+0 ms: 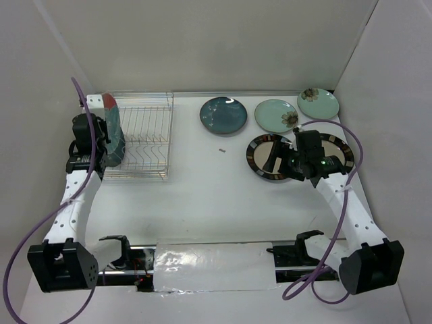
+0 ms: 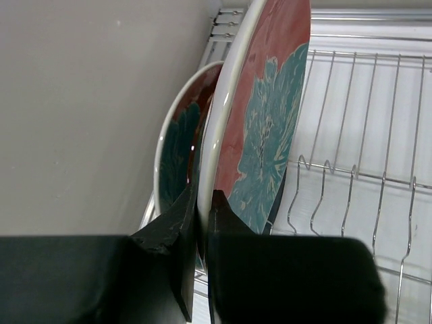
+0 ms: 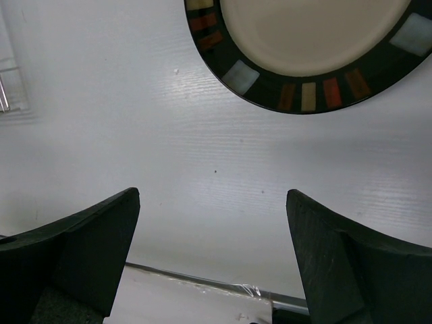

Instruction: Load the plates into the dish rack

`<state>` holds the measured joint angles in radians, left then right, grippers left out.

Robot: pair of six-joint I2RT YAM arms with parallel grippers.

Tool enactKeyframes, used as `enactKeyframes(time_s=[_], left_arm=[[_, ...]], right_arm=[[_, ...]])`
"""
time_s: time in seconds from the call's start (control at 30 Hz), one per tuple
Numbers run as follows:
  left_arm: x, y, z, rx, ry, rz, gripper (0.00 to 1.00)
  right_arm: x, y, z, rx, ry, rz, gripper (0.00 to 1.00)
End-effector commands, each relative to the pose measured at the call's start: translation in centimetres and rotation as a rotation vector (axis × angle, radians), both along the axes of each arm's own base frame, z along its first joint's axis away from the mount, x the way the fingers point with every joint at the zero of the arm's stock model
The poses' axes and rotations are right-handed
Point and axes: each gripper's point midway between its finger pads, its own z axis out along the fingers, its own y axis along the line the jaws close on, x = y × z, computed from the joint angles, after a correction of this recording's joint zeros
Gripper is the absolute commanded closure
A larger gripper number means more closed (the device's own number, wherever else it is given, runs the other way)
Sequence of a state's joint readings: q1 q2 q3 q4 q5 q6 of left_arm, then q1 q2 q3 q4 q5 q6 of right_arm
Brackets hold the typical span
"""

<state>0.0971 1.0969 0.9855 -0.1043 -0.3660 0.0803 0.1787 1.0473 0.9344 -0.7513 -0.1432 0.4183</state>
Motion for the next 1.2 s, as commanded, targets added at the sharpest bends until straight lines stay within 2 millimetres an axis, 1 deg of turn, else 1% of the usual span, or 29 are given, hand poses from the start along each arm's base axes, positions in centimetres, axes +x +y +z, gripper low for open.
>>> enactKeyframes(time_s=[0.0, 0.03, 0.07, 0.1, 0.2, 0.23, 0.27, 0.33, 0.37, 0.4, 0.47, 0.5, 0.53, 0.6, 0.63, 0.67, 0.73, 0.77, 0.8, 0.83, 0.87, 0.9, 0.93, 0.97, 1.0, 1.03, 1.07, 1.1, 1.17], left_arm=[[1.9, -0.1, 8.3, 0.04, -0.306, -0.06, 1.0], [2.0, -0.3, 7.7, 0.045, -0.291, -0.07, 1.0], [2.0, -0.3, 7.7, 0.045, -0.29, -0.071, 1.0], [1.9, 0.1, 6.8, 0.044, -0.274, -0.06, 1.0], [2.1, -0.1, 4.6, 0.026, -0.23, -0.071, 1.0], [2.2, 0.0, 3.2, 0.02, -0.194, -0.071, 1.0], [2.4, 0.1, 2.2, 0.01, -0.175, -0.057, 1.0], [2.3, 0.4, 0.7, 0.002, -0.151, -0.035, 1.0], [2.2, 0.5, 0.1, -0.009, -0.143, -0.024, 1.0], [2.3, 0.5, -0.8, -0.022, -0.125, -0.021, 1.0], [2.1, 0.4, -1.4, -0.043, -0.109, -0.016, 0.98], [2.1, 0.3, -1.7, -0.063, -0.108, -0.011, 0.95], [2.1, 0.3, -1.7, -0.064, -0.108, -0.011, 0.88], [2.0, 0.1, -2.6, -0.104, -0.088, 0.001, 0.76], [2.0, 0.1, -2.5, -0.114, -0.089, 0.004, 0.69], [2.1, -0.6, -2.2, -0.128, -0.082, -0.014, 0.54], [2.2, -1.1, -1.7, -0.166, -0.088, -0.012, 0.41], [2.1, -1.8, -1.1, -0.202, -0.085, -0.02, 0.31], [2.3, -2.1, -0.9, -0.226, -0.077, -0.023, 0.28], [2.3, -2.8, -0.3, -0.246, -0.077, -0.032, 0.26], [2.6, -4.0, 1.5, -0.268, -0.103, -0.066, 0.24], [2.6, -5.1, 2.1, -0.296, -0.103, -0.09, 0.23], [2.6, -6.2, 2.0, -0.341, -0.085, -0.103, 0.21], [2.6, -8.5, 2.4, -0.366, -0.08, -0.151, 0.21], [2.7, -10.4, 3.7, -0.436, -0.103, -0.194, 0.19], [2.6, -12.0, 3.2, -0.472, -0.07, -0.225, 0.18], [2.3, -15.2, 3.5, -0.51, -0.053, -0.298, 0.18], [2.2, -17.2, 3.3, -0.555, -0.031, -0.34, 0.16], [2.0, -21.3, 2.1, -0.658, 0.018, -0.389, 0.15]], right_arm=[[1.0, 0.2, 0.0, 0.004, -0.039, 0.024, 0.04], [1.0, 0.2, 0.0, 0.005, -0.039, 0.024, 0.04], [0.8, 0.2, -0.4, 0.003, -0.029, 0.024, 0.04], [0.8, 0.2, -0.4, 0.003, -0.029, 0.024, 0.04], [0.9, 0.0, -0.4, 0.003, -0.029, 0.015, 0.04], [1.1, 0.0, -0.3, 0.004, -0.038, 0.015, 0.04], [1.1, 0.0, -0.3, 0.004, -0.038, 0.015, 0.04], [1.0, 0.1, -0.2, 0.011, -0.037, 0.021, 0.04], [0.9, 0.1, -0.6, 0.01, -0.028, 0.021, 0.04], [0.9, 0.1, -0.6, 0.01, -0.028, 0.021, 0.04], [0.9, 0.1, -0.6, 0.01, -0.028, 0.021, 0.04], [0.8, 0.1, -0.4, 0.011, -0.037, 0.021, 0.04], [1.0, 0.1, -0.2, 0.012, -0.046, 0.021, 0.04], [1.0, 0.2, -0.2, 0.018, -0.043, 0.014, 0.04], [1.0, 0.2, -0.2, 0.018, -0.043, 0.014, 0.04], [1.0, 0.2, -0.2, 0.018, -0.043, 0.014, 0.04], [1.2, 0.2, 0.2, 0.02, -0.054, 0.014, 0.04], [1.4, 0.1, 0.6, 0.021, -0.063, 0.002, 0.04], [1.5, -0.1, 0.6, 0.012, -0.065, -0.007, 0.04], [1.5, -0.1, 0.6, 0.012, -0.065, -0.007, 0.04], [1.8, -0.2, 1.0, 0.013, -0.076, -0.02, 0.04], [1.8, -0.2, 1.0, 0.013, -0.076, -0.02, 0.04], [1.6, -0.3, 0.9, 0.005, -0.068, -0.026, 0.04], [1.6, -0.5, 1.2, 0.0, -0.081, -0.032, 0.04], [1.7, -0.7, 1.2, -0.003, -0.08, -0.047, 0.04], [1.6, -0.7, 1.4, -0.001, -0.091, -0.047, 0.04], [1.5, -0.9, 1.3, -0.011, -0.084, -0.055, 0.04], [1.5, -0.9, 1.3, -0.011, -0.084, -0.056, 0.04], [1.2, -1.0, 1.4, -0.011, -0.084, -0.056, 0.04]])
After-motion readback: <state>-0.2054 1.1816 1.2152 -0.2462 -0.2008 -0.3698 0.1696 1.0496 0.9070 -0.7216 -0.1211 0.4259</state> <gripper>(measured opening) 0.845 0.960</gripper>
